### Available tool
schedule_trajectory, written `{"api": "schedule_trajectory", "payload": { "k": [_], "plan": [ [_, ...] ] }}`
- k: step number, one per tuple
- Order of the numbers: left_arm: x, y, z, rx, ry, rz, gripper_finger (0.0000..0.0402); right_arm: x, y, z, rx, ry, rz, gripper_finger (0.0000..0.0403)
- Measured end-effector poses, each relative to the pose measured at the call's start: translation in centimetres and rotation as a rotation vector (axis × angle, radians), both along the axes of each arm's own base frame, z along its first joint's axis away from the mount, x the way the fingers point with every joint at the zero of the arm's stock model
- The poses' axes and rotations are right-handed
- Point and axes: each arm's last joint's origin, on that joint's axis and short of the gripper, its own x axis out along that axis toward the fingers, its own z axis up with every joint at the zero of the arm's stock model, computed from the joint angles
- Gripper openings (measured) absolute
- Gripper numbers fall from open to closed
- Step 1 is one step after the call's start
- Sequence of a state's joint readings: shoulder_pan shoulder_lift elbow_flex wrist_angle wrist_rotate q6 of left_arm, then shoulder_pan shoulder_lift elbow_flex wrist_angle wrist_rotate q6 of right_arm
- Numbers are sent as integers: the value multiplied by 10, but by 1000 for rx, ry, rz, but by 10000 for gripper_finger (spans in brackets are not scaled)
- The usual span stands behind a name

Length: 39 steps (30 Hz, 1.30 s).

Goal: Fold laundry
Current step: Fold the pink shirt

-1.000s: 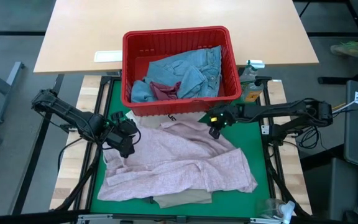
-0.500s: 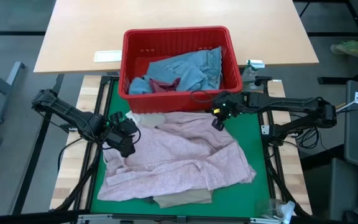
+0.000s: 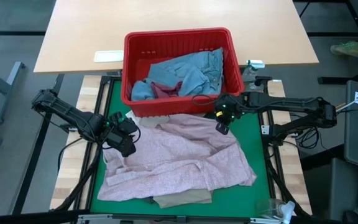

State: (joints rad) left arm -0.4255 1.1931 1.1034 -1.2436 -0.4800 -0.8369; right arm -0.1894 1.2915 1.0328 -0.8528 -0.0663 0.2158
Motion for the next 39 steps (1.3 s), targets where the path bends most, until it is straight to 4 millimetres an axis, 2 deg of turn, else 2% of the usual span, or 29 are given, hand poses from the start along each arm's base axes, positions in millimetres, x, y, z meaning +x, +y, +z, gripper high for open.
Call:
{"api": "schedule_trajectory", "payload": {
  "k": [7, 27, 32, 39],
  "plan": [
    [1, 0, 0, -4, -7, 2, 119, 2, 6, 1, 116, -25, 53, 5],
    [8, -5, 2, -71, -77, -7, 119, -2, 59, 1, 41, 11, 463, 5],
    [8, -5, 2, -72, -80, -7, 119, -10, 63, -2, -13, 103, 456, 5],
    [10, -2, 2, -41, -91, 12, 119, -10, 53, -3, -204, 147, 335, 5]
  ]
}}
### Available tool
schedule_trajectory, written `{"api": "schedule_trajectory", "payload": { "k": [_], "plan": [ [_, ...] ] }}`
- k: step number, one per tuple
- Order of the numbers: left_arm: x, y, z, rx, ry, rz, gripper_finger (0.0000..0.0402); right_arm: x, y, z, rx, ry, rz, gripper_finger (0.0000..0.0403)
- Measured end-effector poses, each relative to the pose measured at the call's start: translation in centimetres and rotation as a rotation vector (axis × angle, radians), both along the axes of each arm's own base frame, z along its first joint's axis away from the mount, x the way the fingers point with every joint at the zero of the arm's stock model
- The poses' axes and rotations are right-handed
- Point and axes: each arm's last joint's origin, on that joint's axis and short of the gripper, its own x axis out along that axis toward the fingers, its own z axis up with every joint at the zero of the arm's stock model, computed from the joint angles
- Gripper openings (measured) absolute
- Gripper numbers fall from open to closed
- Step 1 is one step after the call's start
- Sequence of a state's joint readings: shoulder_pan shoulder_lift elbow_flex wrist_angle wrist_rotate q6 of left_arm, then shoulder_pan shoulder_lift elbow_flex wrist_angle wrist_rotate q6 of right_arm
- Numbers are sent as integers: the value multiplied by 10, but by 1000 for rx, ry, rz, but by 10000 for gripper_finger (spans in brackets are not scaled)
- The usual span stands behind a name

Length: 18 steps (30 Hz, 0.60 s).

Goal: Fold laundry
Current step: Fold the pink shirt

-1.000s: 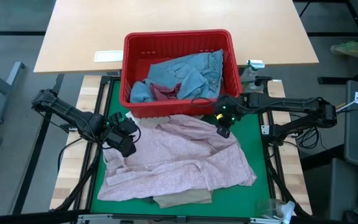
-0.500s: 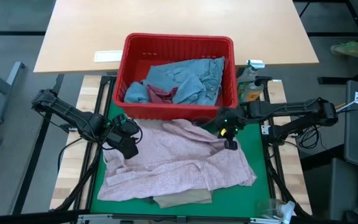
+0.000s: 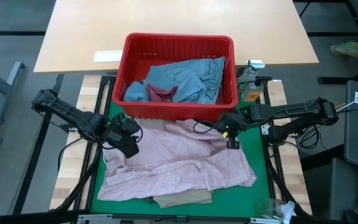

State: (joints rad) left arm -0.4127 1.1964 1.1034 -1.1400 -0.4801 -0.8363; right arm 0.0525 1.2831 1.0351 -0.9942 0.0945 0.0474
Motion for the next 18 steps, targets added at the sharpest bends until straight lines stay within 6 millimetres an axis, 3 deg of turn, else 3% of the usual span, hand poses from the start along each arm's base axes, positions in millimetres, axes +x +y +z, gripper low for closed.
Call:
{"api": "schedule_trajectory", "payload": {
  "k": [10, 15, 18],
  "plan": [
    [4, 8, -1, 5, 4, 43, 119, -1, -50, 1, -109, -27, -309, 5],
    [5, 9, -1, 9, 8, 45, 119, -5, -76, 1, -79, -43, -454, 5],
    [5, 9, -1, 8, 8, 45, 119, -7, -81, 0, 22, -42, -453, 5]
  ]
}}
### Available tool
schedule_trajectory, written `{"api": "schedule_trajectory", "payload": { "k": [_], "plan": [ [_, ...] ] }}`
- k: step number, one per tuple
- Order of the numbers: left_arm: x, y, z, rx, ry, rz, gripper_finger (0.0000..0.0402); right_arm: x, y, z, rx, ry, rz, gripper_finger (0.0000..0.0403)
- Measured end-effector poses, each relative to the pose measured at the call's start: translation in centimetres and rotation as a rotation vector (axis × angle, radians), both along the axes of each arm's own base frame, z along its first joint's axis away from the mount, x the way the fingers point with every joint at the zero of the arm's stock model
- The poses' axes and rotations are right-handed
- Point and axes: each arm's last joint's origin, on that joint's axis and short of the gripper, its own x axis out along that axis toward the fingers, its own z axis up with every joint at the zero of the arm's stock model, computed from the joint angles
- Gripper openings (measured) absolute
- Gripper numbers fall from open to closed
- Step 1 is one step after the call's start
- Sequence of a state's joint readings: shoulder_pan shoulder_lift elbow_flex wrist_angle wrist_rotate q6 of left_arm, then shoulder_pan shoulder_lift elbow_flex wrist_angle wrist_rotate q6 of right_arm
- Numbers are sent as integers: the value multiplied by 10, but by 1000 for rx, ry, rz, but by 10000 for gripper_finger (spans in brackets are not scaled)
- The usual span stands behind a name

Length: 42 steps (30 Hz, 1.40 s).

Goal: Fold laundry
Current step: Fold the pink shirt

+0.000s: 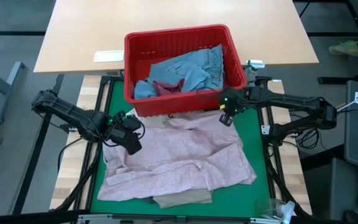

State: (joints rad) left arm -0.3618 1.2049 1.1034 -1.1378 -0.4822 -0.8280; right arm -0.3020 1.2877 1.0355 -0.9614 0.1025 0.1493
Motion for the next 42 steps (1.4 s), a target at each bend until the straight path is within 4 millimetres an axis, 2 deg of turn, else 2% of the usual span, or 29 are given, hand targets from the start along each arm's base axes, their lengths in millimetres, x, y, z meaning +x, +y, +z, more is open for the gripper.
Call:
{"api": "schedule_trajectory", "payload": {
  "k": [8, 12, 20, 26, 30, 34, 38, 42],
  "plan": [
    [0, 0, 0, -1, 1, -2, 119, -1, 13, -2, 404, -61, 155, 5],
    [0, 0, 0, -1, 1, -1, 119, 0, 17, 0, 529, -114, 252, 5],
    [1, 1, 1, 34, -6, -13, 119, 5, 14, 0, 450, -130, 207, 5],
    [8, -2, -6, 81, 21, -28, 119, 14, 17, -4, 639, -191, 280, 5],
    [23, -1, -18, 159, 76, -48, 119, 18, 17, -9, 706, -190, 312, 5],
    [38, 9, -34, 269, 174, -47, 119, 20, 19, -10, 815, -214, 343, 5],
    [50, 23, -47, 300, 275, -46, 119, 17, 32, -3, 848, -228, 405, 5],
    [54, 32, -53, 264, 333, -62, 119, 13, 57, 5, 814, -196, 479, 5]
  ]
}}
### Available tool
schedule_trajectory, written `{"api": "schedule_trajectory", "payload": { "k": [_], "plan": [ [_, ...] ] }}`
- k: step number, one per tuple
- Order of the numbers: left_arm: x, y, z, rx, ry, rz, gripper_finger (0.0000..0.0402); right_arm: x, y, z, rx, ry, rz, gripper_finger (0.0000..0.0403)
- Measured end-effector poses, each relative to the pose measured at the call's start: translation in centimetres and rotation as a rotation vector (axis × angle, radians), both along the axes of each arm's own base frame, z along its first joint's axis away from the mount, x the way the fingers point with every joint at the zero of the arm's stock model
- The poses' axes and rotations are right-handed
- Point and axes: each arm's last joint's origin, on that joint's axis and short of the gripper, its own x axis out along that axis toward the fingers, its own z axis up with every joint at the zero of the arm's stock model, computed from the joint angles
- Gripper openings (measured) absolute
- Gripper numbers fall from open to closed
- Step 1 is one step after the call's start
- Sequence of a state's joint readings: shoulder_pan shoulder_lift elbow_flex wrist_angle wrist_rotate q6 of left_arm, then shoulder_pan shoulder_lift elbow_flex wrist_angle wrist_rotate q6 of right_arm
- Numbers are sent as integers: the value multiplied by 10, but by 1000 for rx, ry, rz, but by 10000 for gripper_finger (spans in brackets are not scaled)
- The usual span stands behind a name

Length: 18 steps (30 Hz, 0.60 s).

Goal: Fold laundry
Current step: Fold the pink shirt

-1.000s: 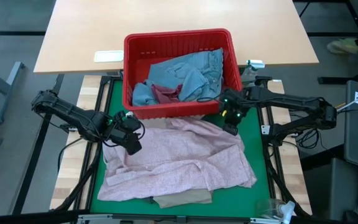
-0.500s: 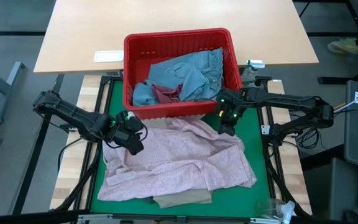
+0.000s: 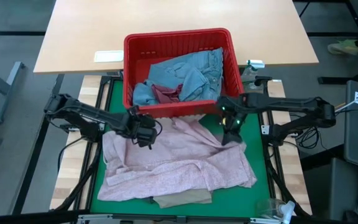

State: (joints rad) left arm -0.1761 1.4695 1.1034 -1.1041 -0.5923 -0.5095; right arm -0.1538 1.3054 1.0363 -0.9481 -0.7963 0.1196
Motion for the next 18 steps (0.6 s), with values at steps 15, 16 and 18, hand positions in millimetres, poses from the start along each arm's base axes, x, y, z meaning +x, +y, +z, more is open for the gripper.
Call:
{"api": "schedule_trajectory", "payload": {
  "k": [15, 16, 18],
  "plan": [
    [-4, -25, -1, -184, 32, -102, 119, -16, 105, -6, -413, 99, 56, 5],
    [-5, -27, -1, -191, 30, -107, 119, -18, 112, -6, -406, 111, 57, 5],
    [-6, -31, -1, -193, 31, -120, 119, -24, 123, -6, -395, 134, 52, 5]
  ]
}}
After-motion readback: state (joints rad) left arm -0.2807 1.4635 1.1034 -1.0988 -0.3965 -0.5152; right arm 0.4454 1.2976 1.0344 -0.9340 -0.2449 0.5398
